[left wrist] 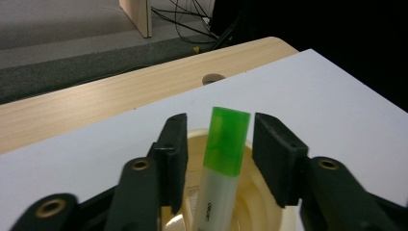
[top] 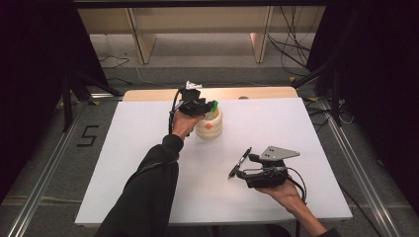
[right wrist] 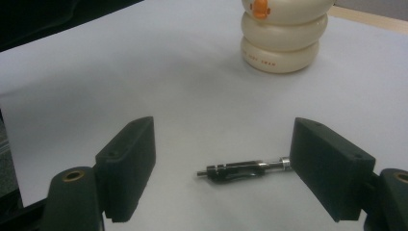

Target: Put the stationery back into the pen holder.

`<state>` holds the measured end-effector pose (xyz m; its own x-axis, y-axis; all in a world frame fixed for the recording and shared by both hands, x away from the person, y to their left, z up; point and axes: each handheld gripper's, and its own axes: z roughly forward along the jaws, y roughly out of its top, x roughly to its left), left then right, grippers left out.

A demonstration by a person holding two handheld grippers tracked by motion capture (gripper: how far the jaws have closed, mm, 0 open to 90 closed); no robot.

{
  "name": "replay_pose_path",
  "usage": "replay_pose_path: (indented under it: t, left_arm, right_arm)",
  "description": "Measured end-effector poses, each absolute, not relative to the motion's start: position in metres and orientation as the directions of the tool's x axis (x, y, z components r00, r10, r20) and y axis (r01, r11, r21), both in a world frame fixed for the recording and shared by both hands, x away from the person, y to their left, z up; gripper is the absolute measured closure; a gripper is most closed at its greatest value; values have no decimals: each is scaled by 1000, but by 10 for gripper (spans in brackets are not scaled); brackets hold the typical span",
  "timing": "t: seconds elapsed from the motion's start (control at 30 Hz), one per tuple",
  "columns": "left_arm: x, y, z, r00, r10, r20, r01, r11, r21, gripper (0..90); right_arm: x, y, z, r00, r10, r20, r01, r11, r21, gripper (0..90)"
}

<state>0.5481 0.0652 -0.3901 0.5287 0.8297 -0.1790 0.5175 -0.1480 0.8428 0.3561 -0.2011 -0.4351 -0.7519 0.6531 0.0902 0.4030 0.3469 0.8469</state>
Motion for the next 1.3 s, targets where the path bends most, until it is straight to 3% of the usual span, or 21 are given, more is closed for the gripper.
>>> replay_pose_path:
  t: [0.2, 0.37, 0.73, 1.3]
  left_arm:
    - [530, 75, -376, 546, 816, -190, 531, -162, 832, 361]
    - [508, 82, -371, 570, 800, -189, 534, -186, 825, 294]
    - [456, 99, -376, 611, 773, -171, 505, -214, 836, 238]
    - [407, 121, -398, 638, 755, -154, 470, -222, 854, 206]
  right_arm:
    - [356, -202, -435, -751, 655, 85, 400, 348, 848, 249]
    - [357, -203, -434, -746, 660, 84, 401, 346, 848, 249]
    - [359, -207, -432, -750, 657, 82, 400, 351, 847, 243]
    - [363, -215, -429, -767, 640, 58, 391, 393, 832, 235]
